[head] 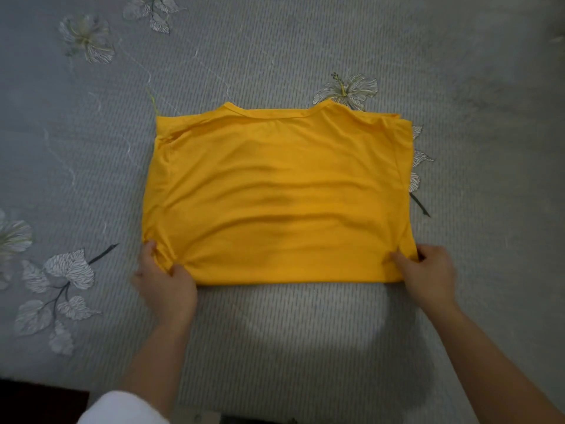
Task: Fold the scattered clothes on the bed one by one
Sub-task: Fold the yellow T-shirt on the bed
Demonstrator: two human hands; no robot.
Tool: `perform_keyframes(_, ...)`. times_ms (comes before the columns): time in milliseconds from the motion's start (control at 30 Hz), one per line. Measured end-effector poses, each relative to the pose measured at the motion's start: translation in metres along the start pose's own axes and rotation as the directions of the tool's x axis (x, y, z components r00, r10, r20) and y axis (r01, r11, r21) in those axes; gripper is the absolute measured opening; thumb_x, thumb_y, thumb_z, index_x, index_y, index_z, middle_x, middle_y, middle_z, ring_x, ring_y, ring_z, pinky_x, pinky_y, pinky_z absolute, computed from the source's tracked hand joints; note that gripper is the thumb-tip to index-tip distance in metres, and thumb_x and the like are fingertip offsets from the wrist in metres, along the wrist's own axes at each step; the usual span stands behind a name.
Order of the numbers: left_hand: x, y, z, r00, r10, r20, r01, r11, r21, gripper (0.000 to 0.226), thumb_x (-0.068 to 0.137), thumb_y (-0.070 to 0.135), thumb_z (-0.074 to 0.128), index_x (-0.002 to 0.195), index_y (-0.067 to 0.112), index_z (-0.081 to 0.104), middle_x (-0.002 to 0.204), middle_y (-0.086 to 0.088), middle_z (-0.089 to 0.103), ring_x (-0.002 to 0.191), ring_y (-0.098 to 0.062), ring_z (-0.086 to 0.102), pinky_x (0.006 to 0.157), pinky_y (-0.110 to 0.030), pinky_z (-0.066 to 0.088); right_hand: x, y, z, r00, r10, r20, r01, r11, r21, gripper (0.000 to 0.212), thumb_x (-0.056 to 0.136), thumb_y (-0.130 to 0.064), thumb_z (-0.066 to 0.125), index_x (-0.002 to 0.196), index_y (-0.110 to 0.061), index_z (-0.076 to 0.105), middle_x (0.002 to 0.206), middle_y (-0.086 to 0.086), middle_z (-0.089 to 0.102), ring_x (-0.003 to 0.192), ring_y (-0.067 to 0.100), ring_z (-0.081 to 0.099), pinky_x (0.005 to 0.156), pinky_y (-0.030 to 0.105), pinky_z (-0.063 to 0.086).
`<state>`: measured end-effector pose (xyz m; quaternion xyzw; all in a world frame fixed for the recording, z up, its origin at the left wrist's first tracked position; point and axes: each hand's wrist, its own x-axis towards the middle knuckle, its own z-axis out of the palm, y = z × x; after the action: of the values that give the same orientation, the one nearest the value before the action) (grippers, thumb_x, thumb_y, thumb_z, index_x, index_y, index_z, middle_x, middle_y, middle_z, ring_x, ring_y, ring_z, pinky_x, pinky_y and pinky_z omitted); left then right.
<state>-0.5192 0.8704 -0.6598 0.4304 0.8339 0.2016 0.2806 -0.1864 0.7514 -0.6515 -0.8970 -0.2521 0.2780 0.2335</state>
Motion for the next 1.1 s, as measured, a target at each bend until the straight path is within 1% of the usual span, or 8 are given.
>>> perform_keyframes(133,0.012,0.002,-0.012,0.994,-0.037,-0.105,0.026,0.994,-0.108,0.045,0.082,-0.004,0.046,0.124,0.01,0.052,0.127,-0.016,0.055,0.115,-0.033,0.052,0.098,-0.047,0.043,-0.013,0.0,-0.018,0.96,0.154,0.234,-0.205,0.956,0.209,0.015,0.084,-0.006,0.067,0.072,-0.004,0.057,0.074,0.014,0.059,0.063,0.027,0.057,0.041,0.03,0.045)
perform_keyframes(233,0.022,-0.007,-0.03,0.991,0.017,-0.131,-0.027,0.997,-0.074,0.041,0.083,-0.004,0.045,0.122,0.005,0.053,0.125,-0.022,0.053,0.115,-0.036,0.051,0.096,-0.044,0.042,-0.037,0.007,-0.031,0.74,0.239,0.629,-0.394,0.912,0.117,0.016,0.078,-0.01,0.074,0.089,-0.003,0.065,0.079,0.017,0.071,0.064,0.024,0.068,0.048,0.027,0.053)
perform_keyframes(333,0.019,-0.016,-0.038,0.99,-0.025,-0.142,0.044,0.99,0.136,0.044,0.084,0.002,0.05,0.128,0.005,0.048,0.137,-0.027,0.037,0.125,-0.042,0.036,0.102,-0.047,0.032,-0.057,0.02,-0.039,0.559,0.299,0.773,-0.329,0.936,-0.124,0.024,0.076,-0.024,0.077,0.086,-0.003,0.07,0.074,0.012,0.073,0.071,0.025,0.071,0.062,0.031,0.055)
perform_keyframes(467,-0.039,-0.022,-0.009,0.881,0.447,0.151,-0.472,0.847,0.245,0.051,0.08,0.013,0.06,0.129,0.001,0.051,0.143,-0.026,0.034,0.13,-0.042,0.031,0.107,-0.051,0.027,-0.046,0.022,-0.041,0.759,0.303,0.577,-0.364,0.931,-0.01,0.042,0.084,-0.04,0.068,0.089,0.001,0.072,0.078,0.016,0.073,0.072,0.027,0.071,0.069,0.034,0.053)
perform_keyframes(633,-0.157,-0.03,0.056,0.187,0.763,0.619,-0.961,0.272,-0.045,0.073,0.074,0.04,0.047,0.14,0.01,0.039,0.151,-0.015,0.033,0.14,-0.028,0.023,0.115,-0.046,0.025,-0.008,0.003,-0.032,0.966,0.244,0.082,-0.257,0.913,0.317,0.026,0.09,-0.032,0.063,0.091,-0.006,0.066,0.08,0.006,0.068,0.078,0.023,0.067,0.077,0.038,0.056)
perform_keyframes(700,-0.189,-0.025,0.078,0.049,0.719,0.693,-0.994,0.101,-0.034,0.079,0.072,0.042,0.041,0.143,0.008,0.036,0.154,-0.013,0.029,0.143,-0.026,0.022,0.113,-0.046,0.021,0.006,-0.01,-0.026,0.967,0.246,0.066,-0.252,0.889,0.382,0.03,0.087,-0.035,0.067,0.098,-0.008,0.063,0.085,0.005,0.065,0.081,0.02,0.065,0.08,0.037,0.056)
perform_keyframes(900,-0.21,-0.013,0.116,0.194,0.592,0.782,-0.98,0.158,0.123,0.081,0.08,0.053,0.038,0.144,0.005,0.028,0.152,-0.015,0.033,0.141,-0.027,0.028,0.112,-0.043,0.02,0.038,-0.042,-0.007,0.973,0.209,0.094,-0.229,0.902,0.365,0.047,0.078,-0.032,0.077,0.115,-0.008,0.058,0.106,0.005,0.062,0.094,0.02,0.06,0.078,0.036,0.051)
perform_keyframes(1100,-0.198,-0.002,0.101,0.151,0.722,0.675,-0.894,0.391,-0.218,0.051,0.086,0.028,0.038,0.13,0.013,0.058,0.141,-0.007,0.051,0.13,-0.02,0.048,0.107,-0.036,0.034,0.051,-0.075,-0.003,0.931,0.317,0.18,-0.363,0.774,0.519,0.034,0.079,-0.017,0.073,0.106,-0.013,0.052,0.099,0.005,0.059,0.087,0.021,0.058,0.067,0.034,0.052)
